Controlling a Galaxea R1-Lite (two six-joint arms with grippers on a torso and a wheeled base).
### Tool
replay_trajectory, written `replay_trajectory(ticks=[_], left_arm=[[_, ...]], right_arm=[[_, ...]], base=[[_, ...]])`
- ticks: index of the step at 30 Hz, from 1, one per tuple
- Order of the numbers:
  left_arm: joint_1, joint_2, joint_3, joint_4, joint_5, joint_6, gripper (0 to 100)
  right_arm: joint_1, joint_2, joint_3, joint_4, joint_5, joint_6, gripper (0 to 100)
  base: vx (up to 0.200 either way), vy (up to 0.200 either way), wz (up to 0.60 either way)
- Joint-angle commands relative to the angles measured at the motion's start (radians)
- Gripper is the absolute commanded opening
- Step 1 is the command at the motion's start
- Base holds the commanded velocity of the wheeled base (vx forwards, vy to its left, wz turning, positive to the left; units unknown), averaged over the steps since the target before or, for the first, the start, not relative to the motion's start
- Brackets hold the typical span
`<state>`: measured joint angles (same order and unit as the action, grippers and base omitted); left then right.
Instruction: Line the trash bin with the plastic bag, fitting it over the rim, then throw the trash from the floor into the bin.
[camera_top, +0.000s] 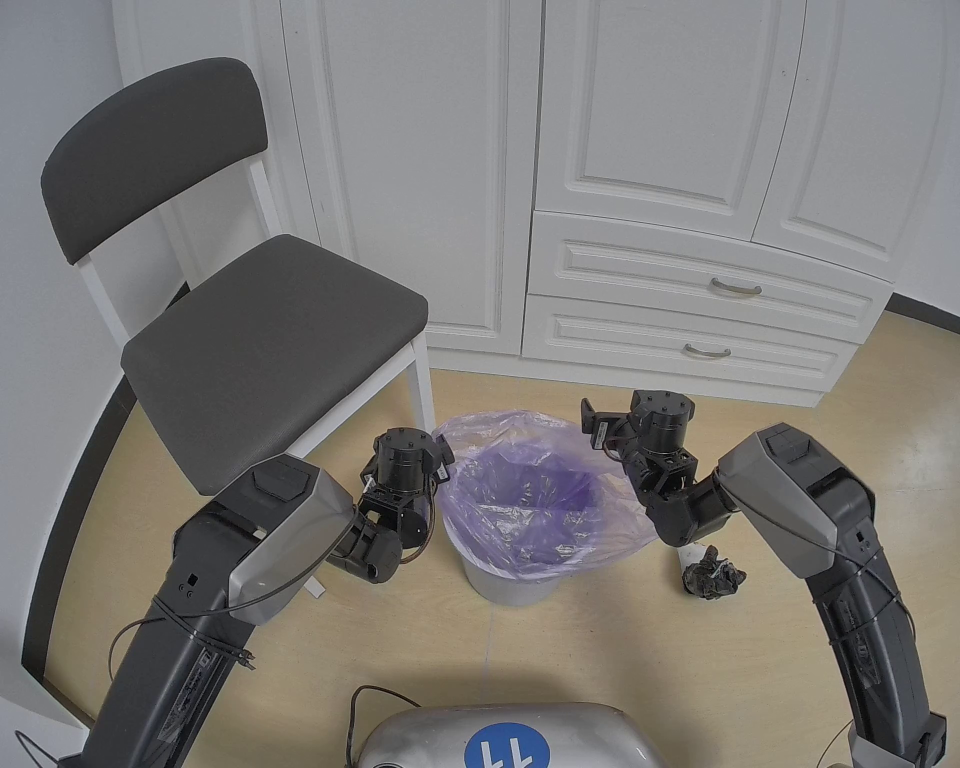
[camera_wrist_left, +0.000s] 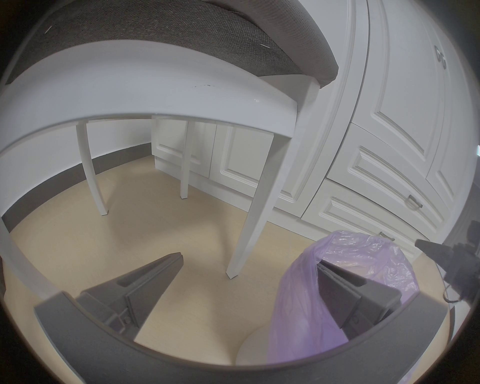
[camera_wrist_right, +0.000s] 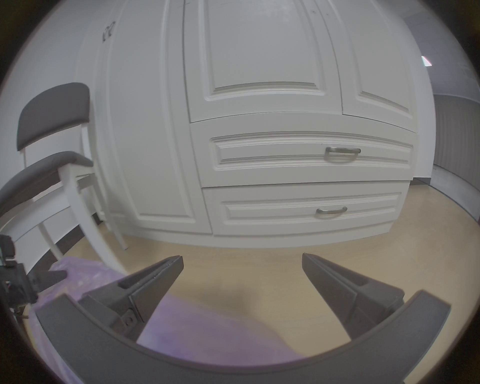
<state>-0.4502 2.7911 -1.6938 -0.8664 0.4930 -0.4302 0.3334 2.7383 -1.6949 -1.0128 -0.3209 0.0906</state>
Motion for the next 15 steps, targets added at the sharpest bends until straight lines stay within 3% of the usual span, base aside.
replay_trajectory(ticks=[1,4,15], left_arm=[[-0.004,-0.019,0.033,-0.014,0.002,0.001,100],[-0.004,-0.024,0.04,-0.014,0.002,0.001,100],[-0.005,-0.036,0.056,-0.014,0.002,0.004,100]], right_arm=[[0.076,-0.364,0.537,-0.029,0.069,-0.108,100],[0.076,-0.344,0.601,-0.02,0.111,-0.172,100],[0.062,-0.196,0.483,0.042,0.101,-0.178,100]], base=[[0.0,0.0,0.0],[0.0,0.0,0.0],[0.0,0.0,0.0]])
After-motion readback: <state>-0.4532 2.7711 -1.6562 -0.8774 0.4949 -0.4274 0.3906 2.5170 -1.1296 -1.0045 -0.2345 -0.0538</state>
